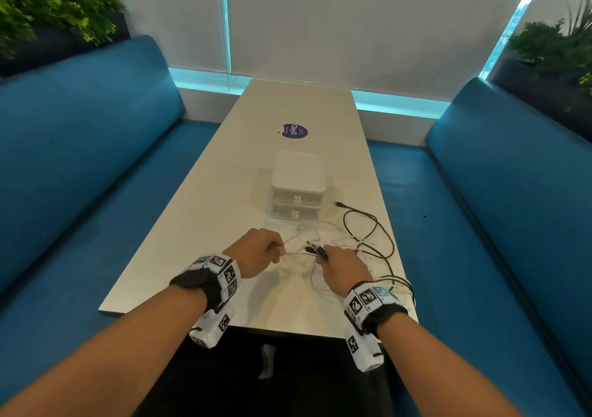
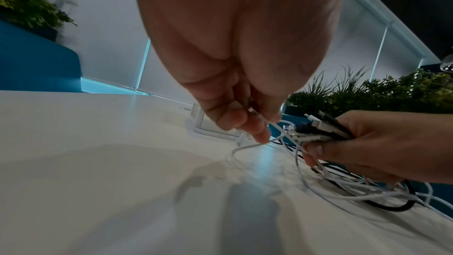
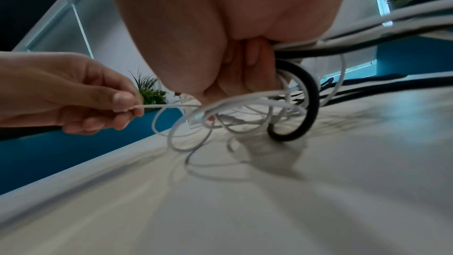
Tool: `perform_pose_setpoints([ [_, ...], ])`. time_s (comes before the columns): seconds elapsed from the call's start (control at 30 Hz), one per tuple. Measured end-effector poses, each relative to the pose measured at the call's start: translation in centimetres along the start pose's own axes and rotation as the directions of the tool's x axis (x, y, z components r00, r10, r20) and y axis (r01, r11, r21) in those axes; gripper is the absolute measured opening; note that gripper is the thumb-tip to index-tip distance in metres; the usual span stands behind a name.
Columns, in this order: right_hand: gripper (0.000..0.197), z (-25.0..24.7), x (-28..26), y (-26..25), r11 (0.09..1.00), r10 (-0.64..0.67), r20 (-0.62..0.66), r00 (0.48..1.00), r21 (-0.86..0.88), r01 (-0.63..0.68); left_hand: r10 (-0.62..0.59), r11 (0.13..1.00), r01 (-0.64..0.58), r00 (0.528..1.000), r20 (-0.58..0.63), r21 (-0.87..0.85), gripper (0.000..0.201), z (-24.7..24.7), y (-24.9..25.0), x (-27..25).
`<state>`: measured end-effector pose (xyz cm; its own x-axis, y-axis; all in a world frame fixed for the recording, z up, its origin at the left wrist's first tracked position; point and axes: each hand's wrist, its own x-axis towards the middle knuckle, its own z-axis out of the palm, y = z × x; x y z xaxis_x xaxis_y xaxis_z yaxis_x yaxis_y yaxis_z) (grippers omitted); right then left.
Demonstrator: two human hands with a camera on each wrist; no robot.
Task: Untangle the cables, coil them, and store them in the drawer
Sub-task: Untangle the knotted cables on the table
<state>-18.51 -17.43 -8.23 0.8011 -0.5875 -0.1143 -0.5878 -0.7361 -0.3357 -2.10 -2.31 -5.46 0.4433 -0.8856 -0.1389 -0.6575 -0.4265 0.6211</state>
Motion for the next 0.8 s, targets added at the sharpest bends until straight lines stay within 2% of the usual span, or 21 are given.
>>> perform_pose_setpoints([
  [0.17,0.029,-0.2,-0.2,-0.3,0.995,0.012,-0.061,0.998,0.096,-0.006,0.009,1.000,-0.009,1.000,0.004,0.000,0.019,1.0,0.4,0.5],
  [0.33,0.029,-2.2,-0.2,-0.8,0.960,0.017,-0.183,0.983,0.276,0.035,-0.012,0.970,0.003,0.999,0.036,0.244,0.014,1.4,0.3,0.9],
  [0.4,0.029,-3.3,-0.5,-1.1,0.939,-0.006,-0.213,0.977,0.336,0.079,-0.009,0.960,0.003,1.000,0.021,0.282,0.025,1.2,0.1,1.0],
  [0.47,0.031,-4.0,-0.9,-1.5,0.922,-0.055,-0.192,0.980,0.368,0.124,0.054,0.973,-0.033,0.995,-0.087,0.230,0.030,0.9,0.2,1.2],
  [0.57,0.022,-4.0,-1.1,-2.5,0.905,-0.143,-0.088,0.986,0.392,0.166,0.133,0.985,-0.161,0.941,-0.310,-0.065,0.032,0.4,1.5,1.0],
  [0.63,0.022,-4.0,-1.1,-3.5,0.904,-0.184,-0.044,0.982,0.384,0.187,0.164,0.941,-0.252,0.923,-0.349,-0.224,0.047,0.0,2.9,0.6],
  [0.67,0.023,-3.9,-1.0,-4.0,0.903,-0.206,-0.030,0.978,0.378,0.202,0.181,0.921,-0.277,0.926,-0.330,-0.273,0.057,-0.2,3.6,0.4],
  [0.73,0.023,-3.6,-0.9,-4.9,0.908,-0.249,0.003,0.968,0.348,0.232,0.212,0.939,-0.268,0.944,-0.252,-0.214,0.064,-0.2,4.6,-0.1],
  [0.8,0.022,-3.4,-0.7,-5.6,0.911,-0.266,0.011,0.964,0.330,0.248,0.251,0.966,-0.257,0.939,-0.235,0.006,0.050,0.1,4.7,-0.1],
])
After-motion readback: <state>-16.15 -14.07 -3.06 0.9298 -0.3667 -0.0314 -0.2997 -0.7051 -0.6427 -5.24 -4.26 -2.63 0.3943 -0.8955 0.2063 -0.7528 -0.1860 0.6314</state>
